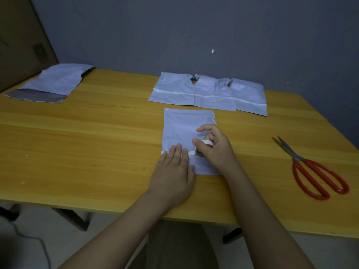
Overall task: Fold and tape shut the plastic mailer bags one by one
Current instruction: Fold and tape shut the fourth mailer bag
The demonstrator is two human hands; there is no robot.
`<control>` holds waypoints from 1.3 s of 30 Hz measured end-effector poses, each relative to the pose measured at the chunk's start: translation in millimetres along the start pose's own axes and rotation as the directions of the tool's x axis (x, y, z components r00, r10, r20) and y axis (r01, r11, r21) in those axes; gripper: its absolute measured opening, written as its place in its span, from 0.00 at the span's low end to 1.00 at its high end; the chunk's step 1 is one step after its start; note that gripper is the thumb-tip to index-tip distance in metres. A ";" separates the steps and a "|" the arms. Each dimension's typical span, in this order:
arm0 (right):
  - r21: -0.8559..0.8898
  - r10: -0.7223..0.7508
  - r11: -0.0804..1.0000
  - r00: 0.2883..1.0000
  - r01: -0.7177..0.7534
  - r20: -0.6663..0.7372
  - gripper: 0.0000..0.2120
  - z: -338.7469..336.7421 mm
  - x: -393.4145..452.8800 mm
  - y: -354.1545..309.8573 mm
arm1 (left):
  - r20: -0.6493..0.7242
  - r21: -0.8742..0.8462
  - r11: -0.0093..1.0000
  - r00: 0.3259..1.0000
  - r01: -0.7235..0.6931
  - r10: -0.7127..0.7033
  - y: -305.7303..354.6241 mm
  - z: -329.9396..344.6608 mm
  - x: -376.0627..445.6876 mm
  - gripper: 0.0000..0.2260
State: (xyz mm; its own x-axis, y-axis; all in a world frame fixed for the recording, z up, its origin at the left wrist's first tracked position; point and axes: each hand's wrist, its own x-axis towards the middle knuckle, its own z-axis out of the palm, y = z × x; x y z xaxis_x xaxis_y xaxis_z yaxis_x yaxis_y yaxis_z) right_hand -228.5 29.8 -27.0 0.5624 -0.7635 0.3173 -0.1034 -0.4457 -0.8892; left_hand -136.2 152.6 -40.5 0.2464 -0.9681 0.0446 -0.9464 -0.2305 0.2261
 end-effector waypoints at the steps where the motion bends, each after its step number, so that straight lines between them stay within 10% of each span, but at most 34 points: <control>1: 0.011 0.010 1.000 1.000 -0.010 0.004 0.08 -1.0 -0.5 -0.4 | 0.002 0.006 1.000 1.000 0.000 0.000 -0.1 -0.7 0.2 0.38; 5: 0.071 0.085 0.994 0.995 -0.088 0.046 0.09 -3.0 -3.1 -0.9 | 0.060 0.026 1.000 0.998 0.016 -0.018 2.1 -6.6 2.5 0.26; 31: 0.075 0.169 0.983 0.985 -0.166 -0.043 0.23 0.0 -1.6 -6.6 | 0.067 -0.001 1.000 0.997 -0.030 0.030 1.7 -10.3 20.2 0.26; 39: 0.102 0.151 0.984 0.988 -0.149 -0.014 0.12 -6.1 -1.3 -3.5 | 0.050 0.020 0.999 0.998 -0.029 0.028 -2.1 4.5 19.2 0.28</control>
State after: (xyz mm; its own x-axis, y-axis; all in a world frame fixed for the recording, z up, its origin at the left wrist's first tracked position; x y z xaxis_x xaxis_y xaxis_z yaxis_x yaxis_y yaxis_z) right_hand -233.8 29.5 -22.3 0.5292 -0.8283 0.1838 -0.1020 -0.2772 -0.9554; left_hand -130.4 134.1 -44.6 0.2092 -0.9779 0.0022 -0.9571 -0.2043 0.2056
